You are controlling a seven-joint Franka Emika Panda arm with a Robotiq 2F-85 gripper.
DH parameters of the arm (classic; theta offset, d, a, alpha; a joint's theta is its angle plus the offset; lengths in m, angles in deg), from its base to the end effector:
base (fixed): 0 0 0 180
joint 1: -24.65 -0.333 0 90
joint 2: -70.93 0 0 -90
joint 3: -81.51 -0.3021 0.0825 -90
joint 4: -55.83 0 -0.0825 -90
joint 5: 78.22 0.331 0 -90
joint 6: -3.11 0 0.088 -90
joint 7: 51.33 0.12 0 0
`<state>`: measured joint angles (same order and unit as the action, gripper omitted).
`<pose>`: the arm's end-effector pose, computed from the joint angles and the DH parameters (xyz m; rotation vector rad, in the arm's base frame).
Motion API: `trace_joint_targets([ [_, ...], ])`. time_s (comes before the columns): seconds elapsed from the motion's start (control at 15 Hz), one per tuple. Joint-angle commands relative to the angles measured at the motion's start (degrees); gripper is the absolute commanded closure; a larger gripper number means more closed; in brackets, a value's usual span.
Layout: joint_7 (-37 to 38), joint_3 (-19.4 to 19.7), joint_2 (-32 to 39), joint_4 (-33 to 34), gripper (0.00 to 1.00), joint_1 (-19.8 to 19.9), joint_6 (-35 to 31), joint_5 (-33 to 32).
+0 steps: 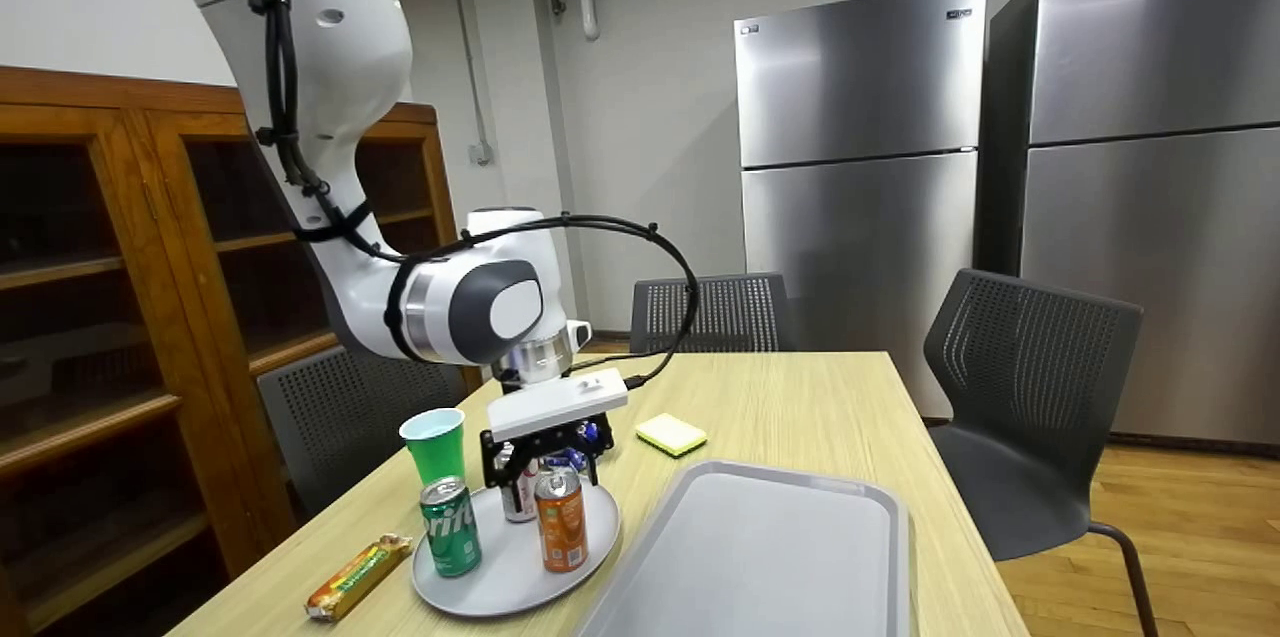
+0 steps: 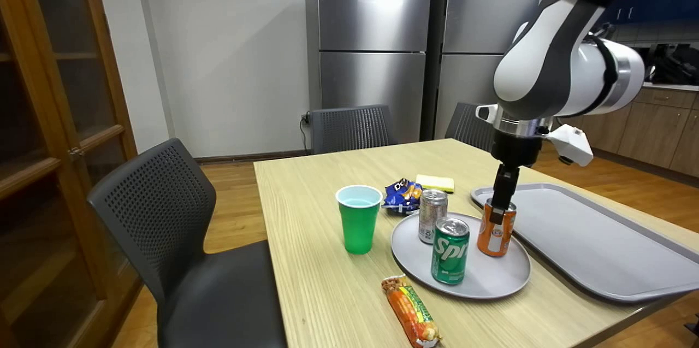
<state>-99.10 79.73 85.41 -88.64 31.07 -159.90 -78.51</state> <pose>0.4462 -0.0355 0.2122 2.8940 1.1497 0.1034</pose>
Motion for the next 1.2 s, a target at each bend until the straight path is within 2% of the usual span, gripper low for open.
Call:
trace_joint_targets([
  [0.0, -0.8, -2.2, -2.8, -1.0, 0.00, 2.1, 0.8, 0.9],
  [0.53, 0.9, -0.7, -9.8, -2.7, 0.00, 2.3, 4.0, 2.4],
  [0.8, 5.8, 1.5, -14.9, -4.0, 0.00, 1.4, 8.5, 5.3],
  [1.13, 12.8, 4.6, -21.1, -6.5, 0.00, 0.6, 12.6, 3.3],
])
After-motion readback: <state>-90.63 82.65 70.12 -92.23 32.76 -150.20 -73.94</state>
